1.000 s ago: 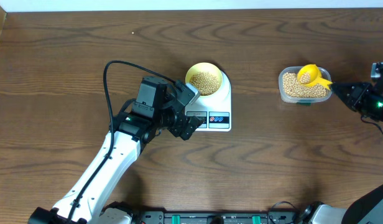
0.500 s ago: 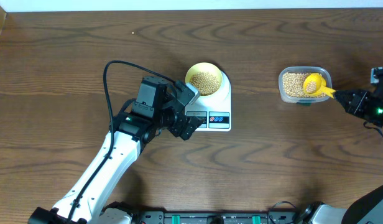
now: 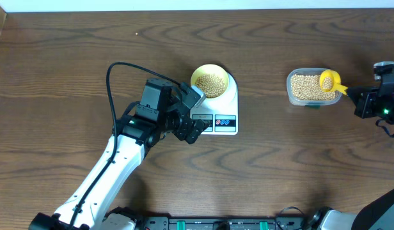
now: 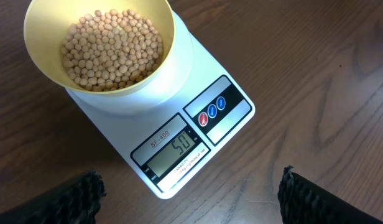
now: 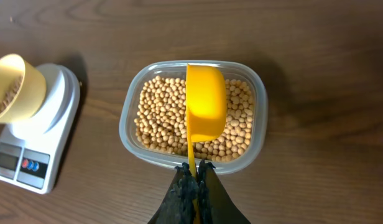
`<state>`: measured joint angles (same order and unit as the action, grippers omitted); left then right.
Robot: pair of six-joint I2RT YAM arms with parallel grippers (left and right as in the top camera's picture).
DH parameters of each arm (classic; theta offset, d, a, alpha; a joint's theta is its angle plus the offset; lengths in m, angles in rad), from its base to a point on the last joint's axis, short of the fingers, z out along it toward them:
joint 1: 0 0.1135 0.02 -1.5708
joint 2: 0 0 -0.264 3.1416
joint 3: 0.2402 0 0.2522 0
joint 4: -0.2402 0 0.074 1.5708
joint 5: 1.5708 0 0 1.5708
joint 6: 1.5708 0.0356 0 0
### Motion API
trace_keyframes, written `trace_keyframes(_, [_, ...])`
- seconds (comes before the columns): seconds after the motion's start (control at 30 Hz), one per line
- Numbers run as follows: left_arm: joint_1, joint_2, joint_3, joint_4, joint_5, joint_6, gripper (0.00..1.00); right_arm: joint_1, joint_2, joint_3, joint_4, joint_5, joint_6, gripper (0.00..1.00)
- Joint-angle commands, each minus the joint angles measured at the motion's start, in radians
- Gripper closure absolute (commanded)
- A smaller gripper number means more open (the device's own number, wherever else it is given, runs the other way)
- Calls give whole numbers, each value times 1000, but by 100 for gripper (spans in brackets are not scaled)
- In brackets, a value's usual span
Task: Scoop item into bowl and weigh 50g on scale
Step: 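Lower the scoop into the soybean tub with the right gripper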
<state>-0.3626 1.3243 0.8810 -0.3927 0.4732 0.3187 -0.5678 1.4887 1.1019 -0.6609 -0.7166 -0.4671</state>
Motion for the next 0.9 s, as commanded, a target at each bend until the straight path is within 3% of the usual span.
trace_keyframes(0.0, [4, 8, -6, -2, 13, 13, 8, 19, -19, -3, -9, 27, -84, 99])
trace_keyframes(0.47, [4, 8, -6, -2, 13, 13, 8, 95, -19, -3, -27, 172, -293, 99])
trace_keyframes(0.87, [4, 8, -6, -2, 13, 13, 8, 162, -19, -3, 60, 299, -312, 99])
